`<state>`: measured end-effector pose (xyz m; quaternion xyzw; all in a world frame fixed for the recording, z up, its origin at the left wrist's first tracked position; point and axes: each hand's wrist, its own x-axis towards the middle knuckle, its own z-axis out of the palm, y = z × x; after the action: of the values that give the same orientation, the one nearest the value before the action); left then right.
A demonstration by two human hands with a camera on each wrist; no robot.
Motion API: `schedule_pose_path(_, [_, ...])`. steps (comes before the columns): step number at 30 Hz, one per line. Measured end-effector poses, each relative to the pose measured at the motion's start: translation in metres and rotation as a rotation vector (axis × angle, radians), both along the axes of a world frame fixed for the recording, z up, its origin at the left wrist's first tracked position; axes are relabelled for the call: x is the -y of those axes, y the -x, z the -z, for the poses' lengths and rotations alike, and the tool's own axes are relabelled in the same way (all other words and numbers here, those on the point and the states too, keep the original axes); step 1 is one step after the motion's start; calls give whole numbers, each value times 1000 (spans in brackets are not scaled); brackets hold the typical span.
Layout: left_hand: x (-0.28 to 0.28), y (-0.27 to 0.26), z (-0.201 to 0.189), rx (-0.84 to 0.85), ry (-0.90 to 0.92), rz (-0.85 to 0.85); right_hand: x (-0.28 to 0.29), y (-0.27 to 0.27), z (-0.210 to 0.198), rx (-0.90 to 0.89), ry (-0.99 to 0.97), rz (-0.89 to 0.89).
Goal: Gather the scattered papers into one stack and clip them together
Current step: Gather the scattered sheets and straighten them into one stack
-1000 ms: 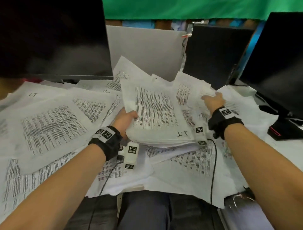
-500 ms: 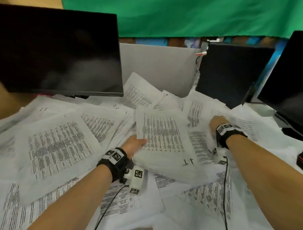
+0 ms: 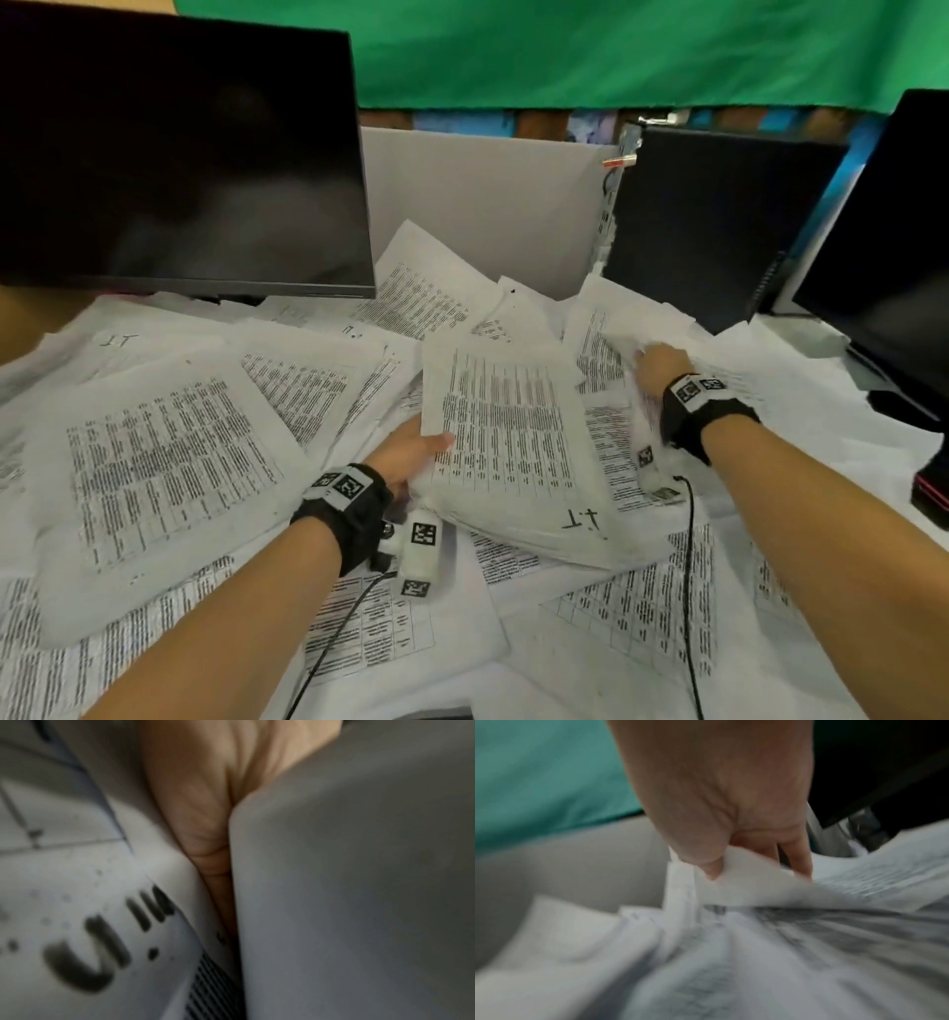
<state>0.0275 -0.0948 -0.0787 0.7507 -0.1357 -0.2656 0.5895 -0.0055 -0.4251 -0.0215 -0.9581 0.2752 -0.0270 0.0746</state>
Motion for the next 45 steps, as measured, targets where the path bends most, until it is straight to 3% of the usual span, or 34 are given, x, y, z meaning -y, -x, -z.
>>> schedule_pose_path(3, [-2,-2,4,-93,75,-33,-39,9,-35,549,-306,-133])
schedule_pose_path(5, [-2,-1,3,-169,152,-19,-82,28,-55,642,-426,-420])
schedule_pose_path(7, [-2,-1,5,-218,171,-15,-105,41,-54,401,-441,-681])
schedule_pose_path(9, [-2,-2,4,-301,274,-48,-110,49,-45,69,-435,-731])
schedule_pose_path(12, [-4,-7,8,-475,493,-83,-108,68,-26,-211,-412,-716])
schedule_pose_path(14, [-5,-7,8,-524,503,-79,-105,79,-14,-345,-447,-707])
schedule_pose_path(16, [-4,-5,8,-456,466,-28,-99,89,-10,-424,-546,-658])
schedule_pose_path(19, [-1,-1,9,-309,279,27,-81,95,-19,-365,-711,-483])
schedule_pose_path(23, [-1,-3,14,-188,210,10,-32,99,-12,-666,-98,-172])
schedule_pose_path(25, [-1,-2,14,-175,220,22,-19,109,3,-742,6,-93])
schedule_pose_path(29, [0,4,10,-181,263,-3,-10,123,23,-484,83,-214])
schedule_pose_path(34, [1,1,14,-205,261,-55,-22,117,9,-421,130,-238])
schedule_pose_path(39, [2,1,18,-196,270,-48,-65,91,-32,138,86,-128])
schedule_pose_path(41, [3,1,19,-182,267,-54,-103,80,-46,144,76,-238])
schedule_pose_path(45, [5,2,16,-230,332,-86,-167,71,-34,-65,17,-510])
